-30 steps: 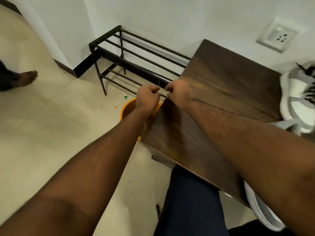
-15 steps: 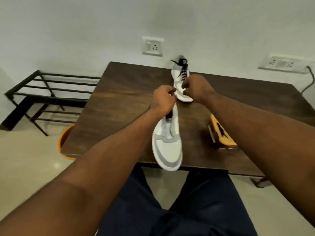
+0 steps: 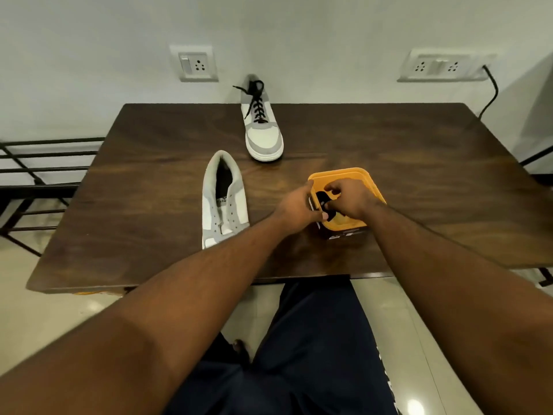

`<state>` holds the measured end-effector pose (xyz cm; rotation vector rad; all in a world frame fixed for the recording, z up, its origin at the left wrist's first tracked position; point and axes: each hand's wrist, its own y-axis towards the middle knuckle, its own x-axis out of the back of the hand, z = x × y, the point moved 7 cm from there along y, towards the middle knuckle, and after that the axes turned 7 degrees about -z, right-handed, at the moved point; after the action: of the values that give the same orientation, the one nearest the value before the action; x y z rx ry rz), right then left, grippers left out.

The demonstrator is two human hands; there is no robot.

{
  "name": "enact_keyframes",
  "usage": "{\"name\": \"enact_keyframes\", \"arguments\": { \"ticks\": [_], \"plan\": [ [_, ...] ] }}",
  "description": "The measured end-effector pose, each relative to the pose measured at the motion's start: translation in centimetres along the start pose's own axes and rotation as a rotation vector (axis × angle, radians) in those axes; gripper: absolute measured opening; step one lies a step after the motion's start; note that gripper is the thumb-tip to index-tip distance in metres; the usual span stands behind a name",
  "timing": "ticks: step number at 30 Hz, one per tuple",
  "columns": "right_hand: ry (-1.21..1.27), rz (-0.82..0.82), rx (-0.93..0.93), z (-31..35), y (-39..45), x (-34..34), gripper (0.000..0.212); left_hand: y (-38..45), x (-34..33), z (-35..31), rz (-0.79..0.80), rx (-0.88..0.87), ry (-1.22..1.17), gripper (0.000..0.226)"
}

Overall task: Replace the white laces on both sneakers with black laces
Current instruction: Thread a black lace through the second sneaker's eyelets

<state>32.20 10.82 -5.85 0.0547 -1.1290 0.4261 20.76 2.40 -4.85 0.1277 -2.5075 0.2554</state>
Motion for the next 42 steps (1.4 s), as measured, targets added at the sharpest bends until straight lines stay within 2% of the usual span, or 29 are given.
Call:
{"name": "enact_keyframes", "arguments": {
  "ticks": [2, 6, 11, 13, 16, 19, 21, 23, 27, 31, 36, 39, 42],
  "plan": [
    [0.061, 0.003, -0.035, 0.2, 0.6, -0.9, 0.056, 0.2, 0.1, 0.2, 0.004, 0.012, -0.020, 0.072],
    [-0.001, 0.093, -0.048, 0.0, 1.7, -3.3, 0.030, 0.5, 0.0, 0.3, 0.025, 0.028, -0.020, 0.070],
    [-0.039, 0.082, -0.082, -0.4, 2.0, -3.3, 0.025, 0.8, -0.1, 0.6, 0.025, 0.027, -0.032, 0.070],
    [0.023, 0.012, -0.113, -0.8, 1.8, -2.2, 0.023, 0.6, -0.2, 0.8, 0.019, 0.032, -0.060, 0.073],
    [0.238, -0.202, -0.165, -0.7, 0.9, 1.4, 0.030, 0.3, -0.3, 1.1, -0.003, 0.035, -0.152, 0.076],
    [0.617, -0.353, -0.124, 1.9, -1.1, 4.8, 0.035, -0.6, 1.3, 2.1, -0.149, 0.111, -0.444, 0.068],
    [0.898, -0.332, -0.099, 4.2, -2.5, 5.0, 0.035, -1.9, 2.9, 2.7, -0.242, 0.187, -0.681, 0.051],
    [1.086, -0.261, -0.091, 6.8, -4.2, 3.4, 0.033, -3.7, 4.5, 3.5, -0.248, 0.243, -0.869, 0.036],
    [1.362, -0.075, -0.176, 11.0, -7.5, -2.6, 0.021, -8.0, 6.8, 6.5, -0.271, 0.254, -0.935, 0.027],
    [1.227, -0.026, -0.199, 12.6, -9.2, -7.0, 0.016, -11.2, 7.8, 9.9, -0.311, 0.324, -0.822, 0.013],
    [1.145, 0.018, -0.141, 14.3, -10.7, -8.5, 0.019, -13.5, 8.6, 11.0, -0.324, 0.316, -0.869, 0.013],
    [1.132, -0.053, -0.131, 14.5, -11.2, -8.0, 0.019, -14.3, 9.6, 11.8, -0.460, 0.340, -0.931, 0.010],
    [1.078, -0.201, -0.199, 12.7, -11.0, -7.3, 0.016, -14.6, 10.3, 12.5, -0.551, 0.361, -1.035, 0.014]
  ]
}}
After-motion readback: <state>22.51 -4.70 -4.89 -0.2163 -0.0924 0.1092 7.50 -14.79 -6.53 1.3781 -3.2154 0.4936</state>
